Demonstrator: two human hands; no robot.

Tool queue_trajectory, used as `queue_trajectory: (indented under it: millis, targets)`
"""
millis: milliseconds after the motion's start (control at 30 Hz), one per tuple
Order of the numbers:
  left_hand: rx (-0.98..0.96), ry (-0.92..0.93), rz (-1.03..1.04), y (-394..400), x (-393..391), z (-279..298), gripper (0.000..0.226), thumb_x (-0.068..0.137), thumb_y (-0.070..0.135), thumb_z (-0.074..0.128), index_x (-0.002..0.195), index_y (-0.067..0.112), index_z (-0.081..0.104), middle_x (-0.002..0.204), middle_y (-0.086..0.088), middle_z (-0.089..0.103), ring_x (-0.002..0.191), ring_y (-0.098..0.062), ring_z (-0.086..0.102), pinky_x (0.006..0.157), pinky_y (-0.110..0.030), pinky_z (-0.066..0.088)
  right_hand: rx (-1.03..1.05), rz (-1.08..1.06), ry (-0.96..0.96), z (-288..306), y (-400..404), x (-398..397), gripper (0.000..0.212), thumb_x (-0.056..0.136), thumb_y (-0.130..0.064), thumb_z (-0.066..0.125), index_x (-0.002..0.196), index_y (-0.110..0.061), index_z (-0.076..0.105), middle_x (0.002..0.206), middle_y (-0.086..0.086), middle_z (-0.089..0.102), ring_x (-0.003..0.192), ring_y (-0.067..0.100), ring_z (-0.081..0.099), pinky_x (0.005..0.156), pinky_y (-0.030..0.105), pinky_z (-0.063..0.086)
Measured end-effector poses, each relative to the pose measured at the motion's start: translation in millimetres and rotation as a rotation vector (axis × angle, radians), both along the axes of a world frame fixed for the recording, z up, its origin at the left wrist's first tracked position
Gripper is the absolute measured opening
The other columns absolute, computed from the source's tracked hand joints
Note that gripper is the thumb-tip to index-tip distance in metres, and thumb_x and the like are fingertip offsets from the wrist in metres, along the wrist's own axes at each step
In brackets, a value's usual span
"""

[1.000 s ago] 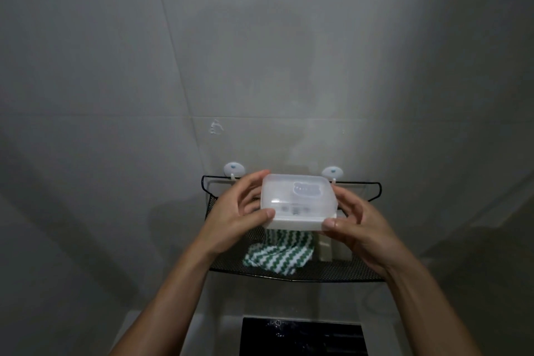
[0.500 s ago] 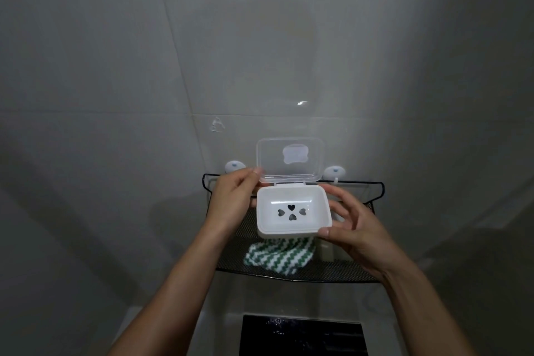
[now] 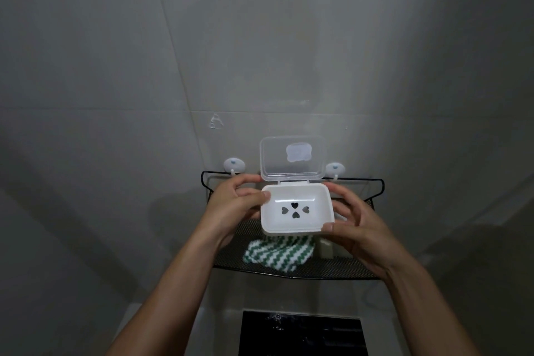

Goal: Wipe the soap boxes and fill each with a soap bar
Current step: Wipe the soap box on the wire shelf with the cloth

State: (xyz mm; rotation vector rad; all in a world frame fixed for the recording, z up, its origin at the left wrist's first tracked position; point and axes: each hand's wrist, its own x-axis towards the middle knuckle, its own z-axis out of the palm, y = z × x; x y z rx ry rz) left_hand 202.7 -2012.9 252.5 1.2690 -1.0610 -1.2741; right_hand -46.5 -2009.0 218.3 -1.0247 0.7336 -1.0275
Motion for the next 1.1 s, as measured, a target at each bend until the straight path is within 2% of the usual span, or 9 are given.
queue_trajectory:
  millis: [133, 267, 333, 433, 533, 633, 800, 967, 1100]
  targets:
    - [0.014, 0.039, -0.025, 0.6, 2.3, -4.9, 0.033, 0.082, -0.001, 0.072, 0.113, 0.010, 0.066, 0.094, -0.020, 0.074, 0.087, -0.031, 0.072, 0.074, -0.036, 0.058, 0.163, 0.014, -0.016, 3.1, -1.5, 4.0, 0.042, 0.090, -0.005, 0.063, 0.132, -0.007, 0.060, 0.124, 0.021, 0.069, 0.111, 0.038, 0.069, 0.080, 0.047, 0.062]
    - [-0.003, 0.020, -0.063, 1.4, 0.6, -16.0, 0.027, 0.093, 0.008, 0.063, 0.120, 0.007, 0.064, 0.101, -0.014, 0.074, 0.089, -0.022, 0.072, 0.072, -0.027, 0.057, 0.252, -0.035, 0.021, 2.4, -4.9, 1.4, 0.032, 0.095, 0.000, 0.053, 0.125, -0.002, 0.063, 0.118, 0.024, 0.071, 0.106, 0.039, 0.071, 0.076, 0.050, 0.063]
    - [-0.109, -0.258, -0.084, 3.2, 3.2, -24.4, 0.026, 0.095, 0.012, 0.061, 0.121, 0.010, 0.066, 0.103, -0.006, 0.075, 0.092, -0.015, 0.071, 0.079, -0.025, 0.056, 0.260, -0.085, 0.003, 2.9, -6.8, -4.3, 0.036, 0.088, -0.002, 0.058, 0.124, -0.001, 0.064, 0.115, 0.023, 0.072, 0.102, 0.038, 0.072, 0.071, 0.047, 0.063]
    - [-0.275, -0.888, -0.361, 10.3, 5.3, -39.3, 0.038, 0.085, 0.025, 0.073, 0.122, 0.024, 0.067, 0.114, 0.007, 0.065, 0.105, -0.009, 0.062, 0.092, -0.026, 0.048, 0.245, -0.139, -0.004, 4.4, -10.5, -12.8, 0.036, 0.085, -0.004, 0.060, 0.121, -0.003, 0.064, 0.109, 0.020, 0.075, 0.095, 0.033, 0.075, 0.066, 0.042, 0.062]
    - [-0.293, -1.090, -0.497, 15.1, -4.1, -51.5, 0.054, 0.075, 0.038, 0.079, 0.125, 0.032, 0.063, 0.118, 0.009, 0.052, 0.106, -0.007, 0.053, 0.094, -0.028, 0.047, 0.231, -0.163, -0.005, 5.1, -12.2, -14.7, 0.031, 0.087, -0.003, 0.059, 0.118, -0.005, 0.065, 0.104, 0.018, 0.076, 0.090, 0.031, 0.076, 0.064, 0.040, 0.062]
    - [-0.328, -1.139, -0.494, 14.5, -11.0, -61.5, 0.063, 0.072, 0.039, 0.081, 0.130, 0.033, 0.057, 0.122, 0.008, 0.047, 0.107, -0.009, 0.051, 0.092, -0.029, 0.048, 0.215, -0.164, -0.001, 5.2, -11.2, -12.5, 0.038, 0.079, -0.008, 0.064, 0.117, -0.006, 0.065, 0.105, 0.017, 0.076, 0.090, 0.030, 0.076, 0.065, 0.039, 0.062]
    - [-0.370, -1.186, -0.431, 15.6, -17.7, -66.7, 0.022, 0.082, 0.024, 0.073, 0.105, 0.021, 0.071, 0.109, 0.000, 0.058, 0.100, -0.018, 0.059, 0.082, -0.027, 0.046, 0.197, -0.168, -0.009, 4.6, -9.6, -8.1, 0.042, 0.076, -0.008, 0.065, 0.118, -0.007, 0.065, 0.107, 0.017, 0.076, 0.090, 0.030, 0.076, 0.065, 0.040, 0.062]
    - [-0.319, -0.969, -0.131, 14.9, 1.9, -49.7, 0.012, 0.080, 0.010, 0.071, 0.089, 0.017, 0.069, 0.094, -0.001, 0.061, 0.084, -0.016, 0.057, 0.071, -0.021, 0.039, 0.188, -0.179, -0.018, 3.0, -8.5, -4.7, 0.032, 0.088, -0.003, 0.060, 0.120, -0.008, 0.065, 0.112, 0.018, 0.074, 0.094, 0.032, 0.075, 0.068, 0.041, 0.062]
    - [-0.238, -0.770, 0.167, 14.4, 22.9, -16.8, 0.011, 0.080, 0.007, 0.070, 0.080, 0.012, 0.060, 0.069, 0.000, 0.059, 0.065, -0.022, 0.054, 0.061, -0.032, 0.041, 0.204, -0.186, -0.044, 4.8, -9.6, 0.6, 0.035, 0.080, -0.007, 0.064, 0.115, -0.007, 0.064, 0.111, 0.020, 0.074, 0.094, 0.035, 0.075, 0.067, 0.042, 0.062]
